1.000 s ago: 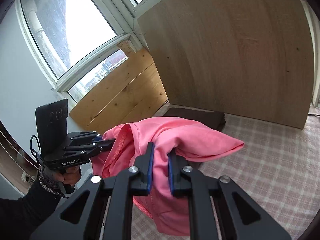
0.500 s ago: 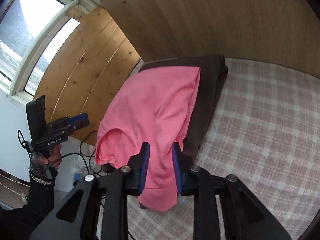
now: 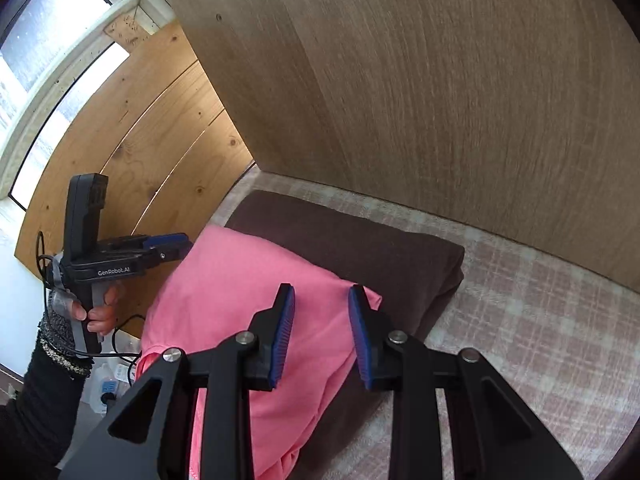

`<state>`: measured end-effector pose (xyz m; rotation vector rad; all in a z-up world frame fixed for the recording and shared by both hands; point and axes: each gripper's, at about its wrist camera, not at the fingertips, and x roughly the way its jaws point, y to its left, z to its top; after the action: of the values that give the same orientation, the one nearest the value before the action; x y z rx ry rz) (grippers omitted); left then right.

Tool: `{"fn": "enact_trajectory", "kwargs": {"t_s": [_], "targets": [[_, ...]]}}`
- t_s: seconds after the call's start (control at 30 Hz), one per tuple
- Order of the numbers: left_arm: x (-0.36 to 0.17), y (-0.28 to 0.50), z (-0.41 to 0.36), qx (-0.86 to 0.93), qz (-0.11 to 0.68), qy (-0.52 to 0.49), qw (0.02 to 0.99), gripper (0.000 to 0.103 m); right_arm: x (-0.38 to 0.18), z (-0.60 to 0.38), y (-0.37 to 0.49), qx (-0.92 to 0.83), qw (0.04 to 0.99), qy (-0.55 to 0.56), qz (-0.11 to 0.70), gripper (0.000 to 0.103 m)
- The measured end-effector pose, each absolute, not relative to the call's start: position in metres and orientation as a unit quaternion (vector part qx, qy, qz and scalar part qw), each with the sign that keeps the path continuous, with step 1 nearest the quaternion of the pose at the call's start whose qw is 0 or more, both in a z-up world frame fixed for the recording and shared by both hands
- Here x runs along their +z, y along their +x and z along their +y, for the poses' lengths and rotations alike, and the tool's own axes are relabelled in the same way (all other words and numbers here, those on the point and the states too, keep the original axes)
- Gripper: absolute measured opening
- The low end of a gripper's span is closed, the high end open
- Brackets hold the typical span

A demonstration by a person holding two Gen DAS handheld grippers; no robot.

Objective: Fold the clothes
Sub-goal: 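Carry the shirt with both tools onto the folded brown garment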

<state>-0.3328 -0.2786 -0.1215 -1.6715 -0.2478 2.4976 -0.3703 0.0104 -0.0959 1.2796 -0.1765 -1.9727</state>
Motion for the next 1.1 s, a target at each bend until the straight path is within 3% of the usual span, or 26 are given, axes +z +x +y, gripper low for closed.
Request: {"fn": "enact_trajectory", "kwargs": {"t_s": [0.23, 0.3, 0.33, 0.47, 0.53, 0.6, 0.73, 0.77, 0.83, 0.87, 0.9, 1.1], "targets": [[-0.131, -0.342, -0.265, 0.829, -0.057, -0.552, 0.072, 0.054, -0.107, 0.014, -0.373, -0.759, 0.408, 0.502, -0.074, 0.036], [-0.133, -0.344, -0.264, 0.83, -0.065, -0.548, 0.084, 0.048, -0.108, 0.014, -0.372, -0.756, 0.412, 0.502, -0.079, 0.036], [-0.133, -0.345, -0.264, 0.831, -0.069, -0.544, 0.09, 0.044, -0.109, 0.015, -0.372, -0.755, 0.414, 0.501, -0.084, 0.036], [-0.129, -0.343, -0.251, 0.837, -0.05, -0.533, 0.111, 0.01, -0.105, 0.018, -0.365, -0.761, 0.417, 0.49, -0.087, 0.036], [-0.127, -0.342, -0.245, 0.84, -0.04, -0.527, 0.121, 0.003, -0.101, 0.014, -0.359, -0.766, 0.419, 0.482, -0.072, 0.031], [-0.12, -0.339, -0.24, 0.848, -0.022, -0.517, 0.117, 0.003, -0.096, 0.012, -0.354, -0.771, 0.418, 0.477, -0.057, 0.005], [-0.109, -0.331, -0.232, 0.859, 0.011, -0.498, 0.117, 0.003, -0.083, 0.016, -0.349, -0.779, 0.421, 0.462, -0.052, 0.005], [-0.11, -0.33, -0.23, 0.859, 0.019, -0.499, 0.116, 0.003, -0.081, 0.018, -0.35, -0.789, 0.409, 0.457, -0.046, 0.006], [-0.11, -0.328, -0.234, 0.859, 0.017, -0.498, 0.115, 0.003, -0.078, 0.022, -0.355, -0.805, 0.383, 0.453, -0.034, 0.02], [-0.11, -0.327, -0.236, 0.86, 0.016, -0.498, 0.114, 0.003, -0.077, 0.022, -0.358, -0.807, 0.377, 0.454, -0.031, 0.031], [-0.11, -0.327, -0.237, 0.86, 0.015, -0.497, 0.113, 0.003, -0.079, 0.022, -0.36, -0.805, 0.379, 0.456, -0.03, 0.035], [-0.101, -0.321, -0.24, 0.865, 0.019, -0.49, 0.109, 0.003, -0.1, 0.008, -0.363, -0.777, 0.401, 0.485, -0.015, 0.035]]}}
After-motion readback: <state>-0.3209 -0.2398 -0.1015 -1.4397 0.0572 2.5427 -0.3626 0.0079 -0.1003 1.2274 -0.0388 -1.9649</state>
